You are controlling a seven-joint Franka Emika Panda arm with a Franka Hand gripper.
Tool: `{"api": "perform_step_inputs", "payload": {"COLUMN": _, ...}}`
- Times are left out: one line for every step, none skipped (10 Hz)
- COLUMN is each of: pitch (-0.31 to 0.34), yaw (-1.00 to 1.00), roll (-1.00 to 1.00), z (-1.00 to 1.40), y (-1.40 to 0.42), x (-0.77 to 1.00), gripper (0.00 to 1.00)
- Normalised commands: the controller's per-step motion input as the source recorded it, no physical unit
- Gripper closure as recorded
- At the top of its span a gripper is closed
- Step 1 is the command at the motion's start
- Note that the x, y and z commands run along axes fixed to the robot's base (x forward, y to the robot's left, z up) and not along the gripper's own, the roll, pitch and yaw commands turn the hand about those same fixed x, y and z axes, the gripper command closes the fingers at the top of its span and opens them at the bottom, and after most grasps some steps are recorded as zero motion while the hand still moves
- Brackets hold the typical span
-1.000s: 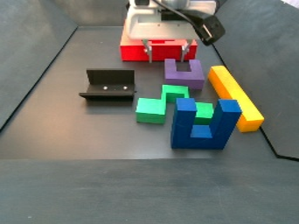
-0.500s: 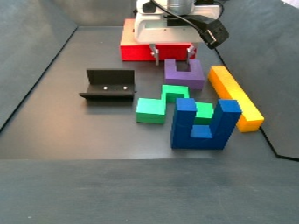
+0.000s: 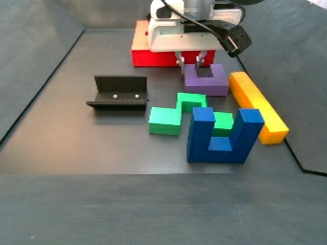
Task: Pick up the purple object. Move up. Place the purple object on the fixture. Regrasp the purple object. Move to above the board. Insert the purple object.
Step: Pick up the purple object.
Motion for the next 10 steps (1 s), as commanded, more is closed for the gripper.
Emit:
{"api": "perform_step_inputs", "payload": {"pitch": 0.000, "yaw": 0.00, "roll": 0.00, "z": 0.00, "y": 0.00, "x": 0.00, "gripper": 1.00}}
{"api": "perform_step_inputs", "payload": {"pitch": 0.000, "yaw": 0.00, "roll": 0.00, "z": 0.00, "y": 0.00, "x": 0.00, "gripper": 1.00}}
{"api": "perform_step_inputs", "payload": {"pitch": 0.000, "yaw": 0.00, "roll": 0.00, "z": 0.00, "y": 0.00, "x": 0.00, "gripper": 1.00}}
{"api": "perform_step_inputs", "payload": {"pitch": 0.000, "yaw": 0.00, "roll": 0.00, "z": 0.00, "y": 0.00, "x": 0.00, "gripper": 1.00}}
{"api": "perform_step_inputs", "payload": {"pitch": 0.000, "yaw": 0.00, "roll": 0.00, "z": 0.00, "y": 0.00, "x": 0.00, "gripper": 1.00}}
{"api": "perform_step_inputs", "payload": {"pitch": 0.000, "yaw": 0.00, "roll": 0.00, "z": 0.00, "y": 0.00, "x": 0.00, "gripper": 1.00}}
{"api": "perform_step_inputs", "payload": {"pitch": 0.000, "yaw": 0.00, "roll": 0.00, "z": 0.00, "y": 0.00, "x": 0.00, "gripper": 1.00}}
{"api": "perform_step_inputs", "payload": {"pitch": 0.000, "yaw": 0.00, "roll": 0.00, "z": 0.00, "y": 0.00, "x": 0.00, "gripper": 1.00}}
{"api": "perform_step_inputs", "payload": {"pitch": 0.000, "yaw": 0.00, "roll": 0.00, "z": 0.00, "y": 0.00, "x": 0.00, "gripper": 1.00}}
{"api": "perform_step_inputs", "payload": {"pitch": 0.000, "yaw": 0.00, "roll": 0.00, "z": 0.00, "y": 0.00, "x": 0.00, "gripper": 1.00}}
